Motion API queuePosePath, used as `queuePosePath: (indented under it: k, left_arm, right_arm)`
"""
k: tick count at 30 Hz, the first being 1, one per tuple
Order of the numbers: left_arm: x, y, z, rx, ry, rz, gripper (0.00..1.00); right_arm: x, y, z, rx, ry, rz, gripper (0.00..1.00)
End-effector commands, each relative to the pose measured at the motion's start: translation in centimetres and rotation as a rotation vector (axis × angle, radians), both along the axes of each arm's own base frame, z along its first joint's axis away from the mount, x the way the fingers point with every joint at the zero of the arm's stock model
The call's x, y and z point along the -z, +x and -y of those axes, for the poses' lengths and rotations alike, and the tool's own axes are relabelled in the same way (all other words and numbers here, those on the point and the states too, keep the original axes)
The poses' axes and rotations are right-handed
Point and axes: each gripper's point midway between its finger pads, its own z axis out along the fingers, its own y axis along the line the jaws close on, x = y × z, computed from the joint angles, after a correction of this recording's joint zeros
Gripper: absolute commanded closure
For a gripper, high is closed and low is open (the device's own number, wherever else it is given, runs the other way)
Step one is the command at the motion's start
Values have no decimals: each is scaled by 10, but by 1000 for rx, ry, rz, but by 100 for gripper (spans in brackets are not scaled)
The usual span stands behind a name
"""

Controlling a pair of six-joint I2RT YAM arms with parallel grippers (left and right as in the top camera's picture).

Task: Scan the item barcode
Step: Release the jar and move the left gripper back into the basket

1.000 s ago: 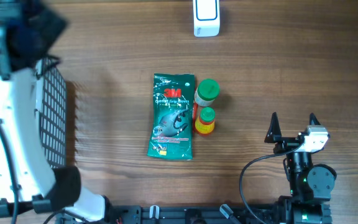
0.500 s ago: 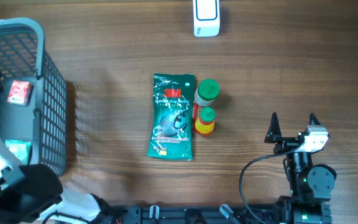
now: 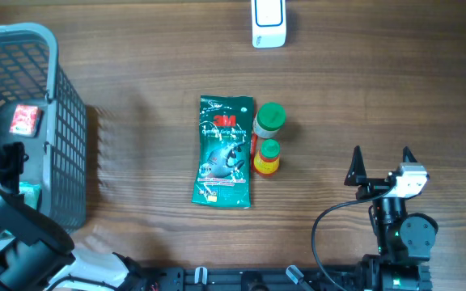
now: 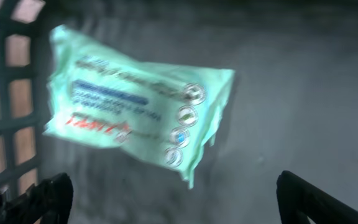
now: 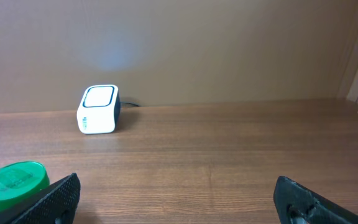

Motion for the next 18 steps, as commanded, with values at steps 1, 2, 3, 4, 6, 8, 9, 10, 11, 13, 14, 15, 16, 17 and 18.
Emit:
queuePosePath:
  k: [1, 2, 3, 4, 6, 8, 9, 10, 11, 13, 14, 15, 16, 17, 18]
  left_arm:
    - [11, 0, -2, 39, 9, -7, 9]
    - [13, -1, -4, 38, 20, -9, 11]
    - [14, -2, -7, 35, 37, -19, 12]
    - [15, -4, -9, 33, 51, -29, 15]
    - [17, -7, -12, 30, 73, -44, 17]
    - [21, -8, -12, 30, 80, -45, 18]
    - [25, -8, -12, 30, 80, -43, 18]
    - [29, -9, -11, 30, 79, -45, 18]
    - [32, -10, -11, 30, 77, -48, 18]
    - [39, -10, -10, 30, 70, -55, 18]
    - [42, -10, -10, 30, 67, -58, 18]
    - [46, -10, -10, 31, 60, -65, 18]
    - [50, -11, -10, 31, 53, -72, 19]
    - [54, -11, -9, 32, 44, -81, 20]
    - [58, -13, -8, 32, 34, -92, 22]
  right_arm:
    - [-1, 0, 0, 4, -9, 6, 0]
    - [-1, 0, 0, 4, -9, 6, 0]
    - [-1, 0, 0, 4, -9, 6, 0]
    - [-1, 0, 0, 4, -9, 6, 0]
    - [-1, 0, 0, 4, -9, 6, 0]
    - [-1, 0, 0, 4, -10, 6, 0]
    - [-1, 0, 0, 4, -9, 6, 0]
    - [-1, 0, 0, 4, -9, 6, 0]
    - [-1, 0, 0, 4, -9, 6, 0]
    - [-1, 0, 0, 4, -9, 6, 0]
    - [-1, 0, 0, 4, -9, 6, 0]
    - [-1, 0, 0, 4, -9, 6, 0]
    - [-1, 0, 0, 4, -10, 6, 0]
    - [-1, 0, 0, 4, -9, 6, 0]
    - [-1, 0, 0, 4, -9, 6, 0]
